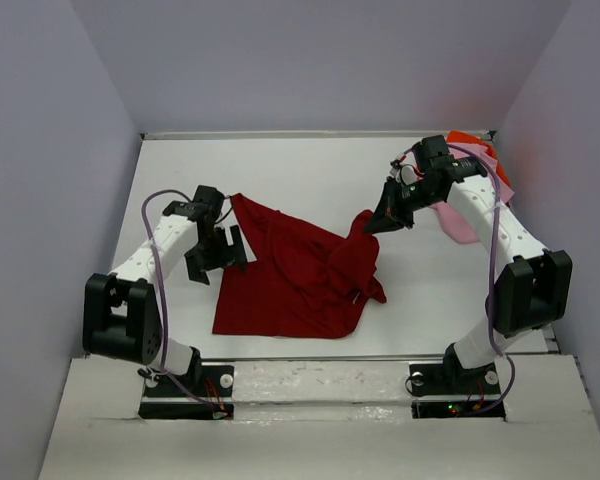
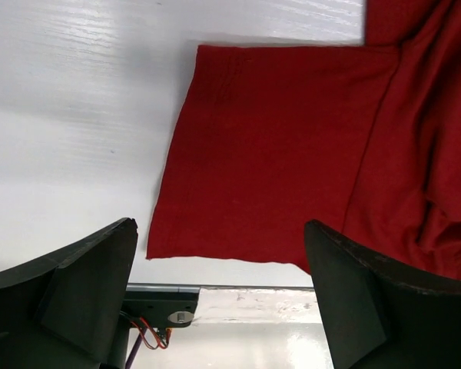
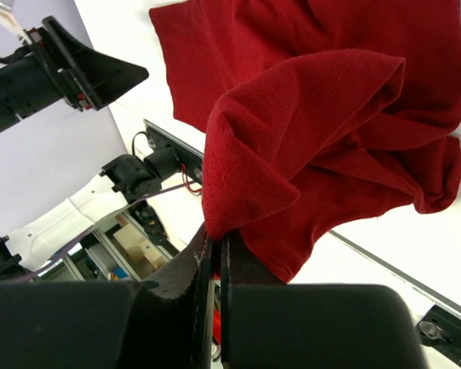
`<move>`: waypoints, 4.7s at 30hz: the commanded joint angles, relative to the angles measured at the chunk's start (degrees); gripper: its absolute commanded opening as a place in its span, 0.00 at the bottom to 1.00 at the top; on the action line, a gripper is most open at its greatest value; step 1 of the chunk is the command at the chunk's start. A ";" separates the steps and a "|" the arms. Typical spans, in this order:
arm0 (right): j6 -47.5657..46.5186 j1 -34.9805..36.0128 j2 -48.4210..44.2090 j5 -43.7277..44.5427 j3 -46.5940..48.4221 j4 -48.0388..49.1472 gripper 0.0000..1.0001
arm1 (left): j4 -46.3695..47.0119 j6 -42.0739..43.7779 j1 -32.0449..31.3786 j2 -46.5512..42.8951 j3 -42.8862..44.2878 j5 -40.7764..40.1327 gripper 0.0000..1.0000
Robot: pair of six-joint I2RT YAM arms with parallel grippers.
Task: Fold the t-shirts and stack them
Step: Flatten out the tshirt
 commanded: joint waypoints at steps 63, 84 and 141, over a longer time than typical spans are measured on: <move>17.60 1.64 59.70 -25.19 60.63 19.98 0.00 | -3.36 -15.60 -56.39 37.91 39.31 22.23 0.00; 0.67 -8.38 39.67 -3.89 57.73 -3.04 0.80 | -9.94 -22.82 -42.56 15.27 41.77 -1.67 0.99; 0.82 -1.35 -47.30 0.30 -27.04 -5.93 0.73 | 4.39 -3.48 -1.81 4.95 8.10 17.13 0.99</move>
